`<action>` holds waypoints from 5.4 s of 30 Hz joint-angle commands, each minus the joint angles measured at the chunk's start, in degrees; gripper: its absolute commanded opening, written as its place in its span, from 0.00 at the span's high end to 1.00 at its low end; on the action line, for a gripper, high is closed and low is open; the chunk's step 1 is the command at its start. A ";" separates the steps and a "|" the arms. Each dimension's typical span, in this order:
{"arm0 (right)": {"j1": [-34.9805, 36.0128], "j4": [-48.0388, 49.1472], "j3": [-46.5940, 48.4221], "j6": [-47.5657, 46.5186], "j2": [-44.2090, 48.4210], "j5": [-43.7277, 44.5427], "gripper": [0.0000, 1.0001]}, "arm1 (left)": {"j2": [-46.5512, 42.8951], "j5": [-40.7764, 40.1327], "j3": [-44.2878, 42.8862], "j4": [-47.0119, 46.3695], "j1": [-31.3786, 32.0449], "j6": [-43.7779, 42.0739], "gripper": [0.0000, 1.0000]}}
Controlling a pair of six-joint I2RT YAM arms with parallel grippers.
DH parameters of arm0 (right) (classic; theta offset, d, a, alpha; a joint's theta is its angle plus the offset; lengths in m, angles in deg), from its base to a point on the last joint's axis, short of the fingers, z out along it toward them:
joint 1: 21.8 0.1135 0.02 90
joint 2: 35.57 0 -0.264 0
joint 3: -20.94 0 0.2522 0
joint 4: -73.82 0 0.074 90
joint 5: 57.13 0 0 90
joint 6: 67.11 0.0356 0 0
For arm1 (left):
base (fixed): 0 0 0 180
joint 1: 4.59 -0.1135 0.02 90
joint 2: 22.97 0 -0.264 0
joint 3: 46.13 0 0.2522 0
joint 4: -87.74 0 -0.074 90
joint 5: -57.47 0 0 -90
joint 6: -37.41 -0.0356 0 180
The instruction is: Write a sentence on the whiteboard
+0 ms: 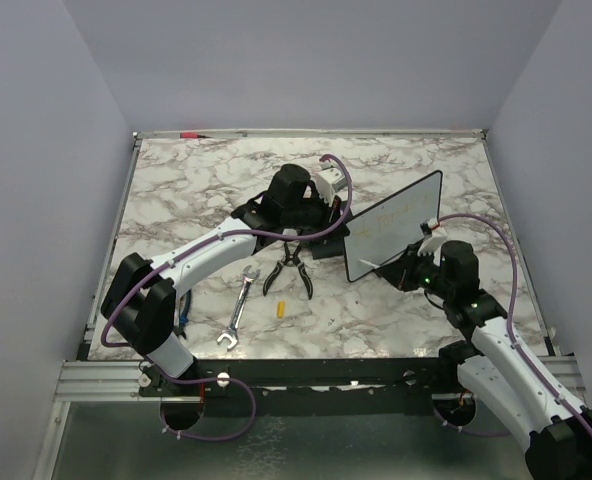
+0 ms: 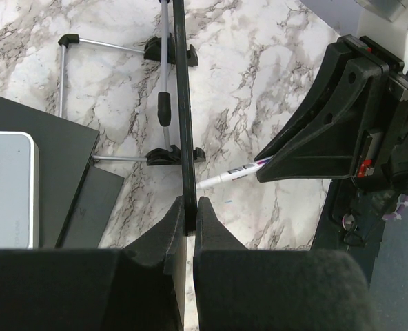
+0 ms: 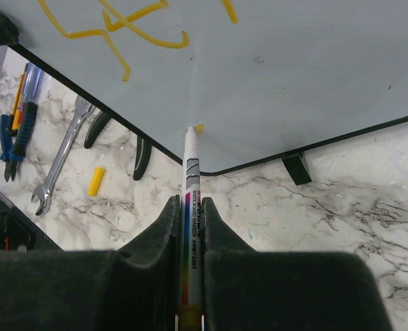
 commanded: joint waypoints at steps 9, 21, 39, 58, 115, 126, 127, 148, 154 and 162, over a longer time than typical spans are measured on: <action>0.59 2.16 -0.23 -0.82 -1.01 -2.39 0.99 | 1.37 3.57 -1.39 2.08 0.64 0.05 1.00; 1.59 -1.75 0.67 0.80 -2.00 2.99 0.99 | 1.27 3.56 -1.39 2.12 0.67 0.06 1.00; 1.55 -4.89 0.63 2.06 5.50 8.90 0.99 | 1.20 3.42 -1.48 2.28 0.62 0.00 1.00; 1.54 -1.91 0.61 0.43 4.21 11.53 0.99 | 1.46 3.70 -1.48 2.30 0.65 0.00 1.00; 1.57 -1.64 0.19 0.28 5.79 12.10 0.99 | 1.37 3.84 -1.66 2.41 0.63 0.05 1.00; 1.61 -2.48 1.20 0.69 1.28 13.03 0.99 | 1.11 3.79 -1.66 2.40 0.64 0.00 1.00; 1.59 -2.72 1.28 0.75 1.03 13.19 0.99 | 1.09 3.83 -1.66 2.38 0.67 0.05 1.00; 1.59 -3.87 0.95 2.10 3.88 18.91 0.99 | 0.99 3.65 -1.66 2.41 0.69 -0.06 1.00; 1.63 -4.47 0.08 2.61 8.81 20.29 0.99 | 0.93 3.68 -1.65 2.45 0.62 -0.03 1.00; 1.64 -3.68 0.35 2.04 6.80 19.77 0.99 | 0.83 3.78 -1.66 2.38 0.67 0.01 1.00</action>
